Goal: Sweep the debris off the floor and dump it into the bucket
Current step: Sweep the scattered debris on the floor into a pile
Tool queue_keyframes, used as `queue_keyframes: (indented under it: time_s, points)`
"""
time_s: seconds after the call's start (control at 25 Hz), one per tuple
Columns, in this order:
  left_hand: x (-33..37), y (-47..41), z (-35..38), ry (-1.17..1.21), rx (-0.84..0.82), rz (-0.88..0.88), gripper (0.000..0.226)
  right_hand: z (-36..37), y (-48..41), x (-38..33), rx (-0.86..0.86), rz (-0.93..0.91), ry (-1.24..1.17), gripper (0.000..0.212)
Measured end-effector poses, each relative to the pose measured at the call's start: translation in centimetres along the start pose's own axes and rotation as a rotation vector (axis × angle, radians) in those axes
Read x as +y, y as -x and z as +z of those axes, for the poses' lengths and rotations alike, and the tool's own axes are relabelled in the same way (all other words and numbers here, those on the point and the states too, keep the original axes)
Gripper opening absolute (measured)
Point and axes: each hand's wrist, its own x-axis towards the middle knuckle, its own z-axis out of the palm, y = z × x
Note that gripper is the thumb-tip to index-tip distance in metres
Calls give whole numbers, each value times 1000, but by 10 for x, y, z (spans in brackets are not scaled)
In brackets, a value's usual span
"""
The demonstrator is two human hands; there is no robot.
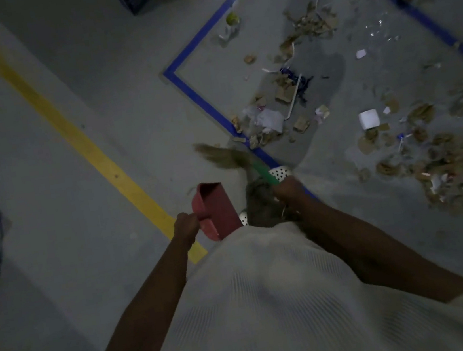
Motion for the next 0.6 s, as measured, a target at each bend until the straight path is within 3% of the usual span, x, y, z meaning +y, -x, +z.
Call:
queue_keyframes:
  time_s: [0.2, 0.44, 0.52, 0.6]
  points:
    - [92, -10, 7, -85, -21, 17, 50, -58, -40, 8, 164, 293, -391, 39]
    - [185, -22, 19, -68, -77, 43, 40, -116, -48, -7, 396, 436, -896, 45]
    - [207, -23, 22, -77, -101, 36, 40, -123, -47, -25, 401, 438, -1008, 55]
    - [224, -24, 25, -87, -131, 75, 27, -125, -42, -50, 376, 429, -1064, 73]
